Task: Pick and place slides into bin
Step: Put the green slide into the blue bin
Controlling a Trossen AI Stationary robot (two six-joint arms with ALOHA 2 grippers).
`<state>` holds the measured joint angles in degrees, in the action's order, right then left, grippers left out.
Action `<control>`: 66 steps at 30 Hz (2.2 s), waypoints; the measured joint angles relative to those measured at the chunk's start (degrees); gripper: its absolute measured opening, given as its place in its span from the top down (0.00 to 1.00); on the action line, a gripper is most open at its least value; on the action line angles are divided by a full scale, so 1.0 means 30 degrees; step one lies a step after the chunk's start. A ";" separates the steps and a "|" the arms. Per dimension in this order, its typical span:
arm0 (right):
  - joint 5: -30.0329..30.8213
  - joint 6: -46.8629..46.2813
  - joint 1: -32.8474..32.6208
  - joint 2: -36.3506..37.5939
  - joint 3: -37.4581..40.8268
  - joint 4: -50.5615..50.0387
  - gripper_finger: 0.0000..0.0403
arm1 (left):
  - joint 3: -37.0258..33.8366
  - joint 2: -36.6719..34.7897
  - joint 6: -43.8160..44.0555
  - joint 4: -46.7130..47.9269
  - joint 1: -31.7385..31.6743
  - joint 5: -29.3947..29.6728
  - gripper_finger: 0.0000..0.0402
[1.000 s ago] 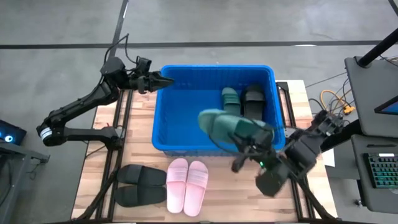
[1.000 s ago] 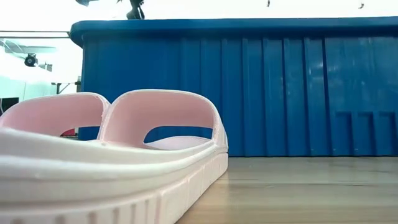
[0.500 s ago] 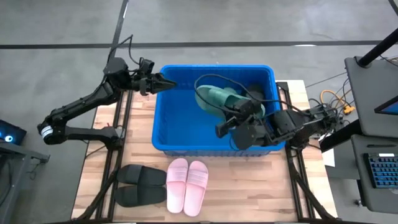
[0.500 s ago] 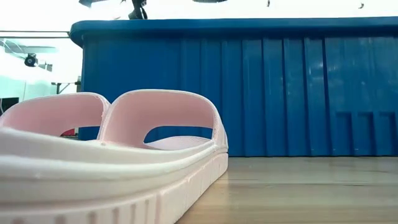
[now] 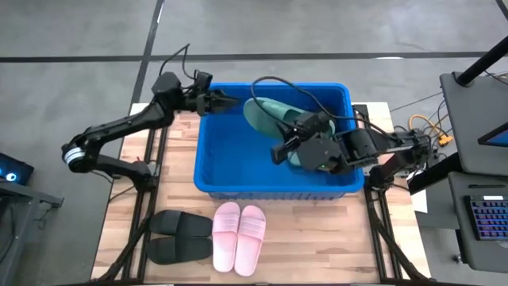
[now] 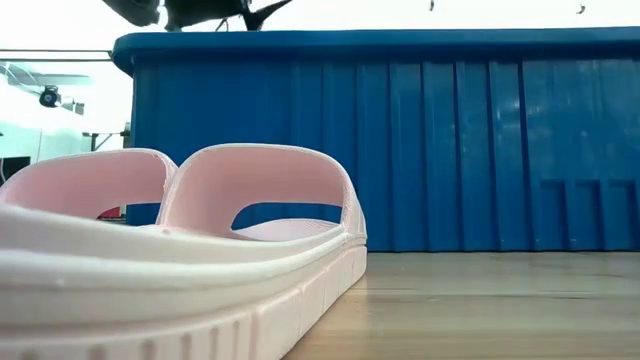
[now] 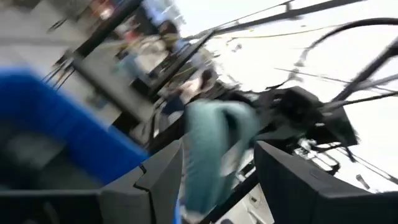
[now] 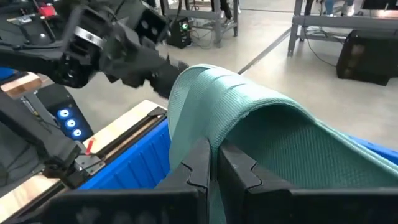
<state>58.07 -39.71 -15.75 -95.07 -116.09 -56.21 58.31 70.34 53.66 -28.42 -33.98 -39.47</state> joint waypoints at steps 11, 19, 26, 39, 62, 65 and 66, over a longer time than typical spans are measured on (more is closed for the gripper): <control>-0.0540 0.0461 0.0838 -0.0015 0.0007 -0.0022 0.98 | 0.0603 0.2271 -0.0142 -0.1950 0.0155 -0.0109 0.54; -0.1447 0.0905 0.1689 0.0000 0.0007 0.0067 0.98 | 0.0611 0.3048 -0.0142 -0.2624 0.0519 -0.0143 0.54; -0.2023 0.2198 0.1930 0.0000 0.0022 0.1889 0.98 | 0.0596 0.3282 -0.0362 -0.2630 0.0491 0.0430 0.68; -0.2515 0.4172 0.2018 0.0000 -0.0886 0.2984 0.97 | 0.0596 0.3151 0.0330 -0.4031 0.0195 -0.0176 0.95; -0.8446 1.6513 0.1954 0.0058 -0.5360 -0.0469 0.69 | 0.0392 0.2911 0.6539 -0.3178 -0.1892 -0.6136 0.96; -0.9019 1.9151 0.1952 -0.0064 -0.5491 -0.0479 0.62 | 0.0294 0.2939 0.6525 -0.1957 -0.1892 -0.6377 0.96; -0.9016 1.9958 0.1952 -0.0097 -0.5486 -0.0479 0.60 | 0.0229 0.2940 0.6516 -0.1618 -0.1892 -0.6392 0.96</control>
<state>31.02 20.17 -9.89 -95.36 -132.55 -57.64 58.99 79.15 73.21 -33.28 -39.66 -58.65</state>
